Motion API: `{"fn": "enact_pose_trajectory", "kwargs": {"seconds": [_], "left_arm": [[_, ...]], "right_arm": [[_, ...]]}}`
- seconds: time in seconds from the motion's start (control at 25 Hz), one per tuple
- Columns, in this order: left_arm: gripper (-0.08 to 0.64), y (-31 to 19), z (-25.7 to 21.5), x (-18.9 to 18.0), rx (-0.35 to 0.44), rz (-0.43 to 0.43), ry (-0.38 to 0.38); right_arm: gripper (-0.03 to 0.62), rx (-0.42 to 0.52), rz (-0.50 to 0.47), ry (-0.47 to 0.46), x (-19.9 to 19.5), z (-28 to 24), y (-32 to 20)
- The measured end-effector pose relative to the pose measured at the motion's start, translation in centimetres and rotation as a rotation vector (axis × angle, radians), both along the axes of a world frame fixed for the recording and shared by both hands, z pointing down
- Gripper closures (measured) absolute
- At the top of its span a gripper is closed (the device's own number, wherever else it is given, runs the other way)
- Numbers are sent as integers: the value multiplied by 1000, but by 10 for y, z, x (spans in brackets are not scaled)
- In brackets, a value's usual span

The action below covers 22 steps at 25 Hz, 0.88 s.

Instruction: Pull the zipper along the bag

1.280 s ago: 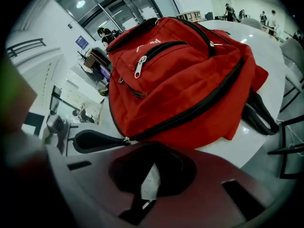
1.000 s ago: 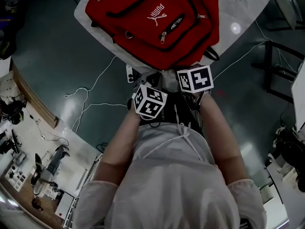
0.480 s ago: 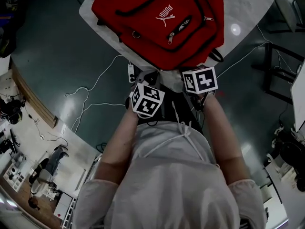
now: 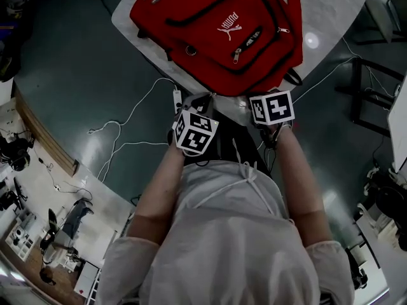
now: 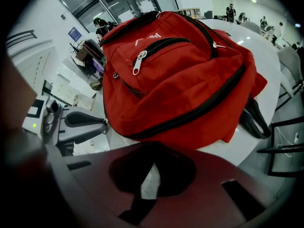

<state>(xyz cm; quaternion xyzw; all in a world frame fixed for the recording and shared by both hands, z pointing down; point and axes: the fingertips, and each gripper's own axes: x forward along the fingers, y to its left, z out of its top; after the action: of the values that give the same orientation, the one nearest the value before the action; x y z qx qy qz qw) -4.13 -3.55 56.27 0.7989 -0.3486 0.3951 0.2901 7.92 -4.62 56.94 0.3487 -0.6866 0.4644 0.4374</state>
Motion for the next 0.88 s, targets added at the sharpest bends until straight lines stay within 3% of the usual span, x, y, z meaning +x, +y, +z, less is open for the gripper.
{"fn": "enact_pose_trajectory", "kwargs": {"seconds": [0.64, 0.88], "left_arm": [[535, -31, -4, -47, 36, 20, -6], [535, -47, -5, -66, 46, 30, -11]], "right_arm": [[566, 15, 4, 133, 1, 0, 0], [566, -3, 42, 117, 2, 1, 0]]}}
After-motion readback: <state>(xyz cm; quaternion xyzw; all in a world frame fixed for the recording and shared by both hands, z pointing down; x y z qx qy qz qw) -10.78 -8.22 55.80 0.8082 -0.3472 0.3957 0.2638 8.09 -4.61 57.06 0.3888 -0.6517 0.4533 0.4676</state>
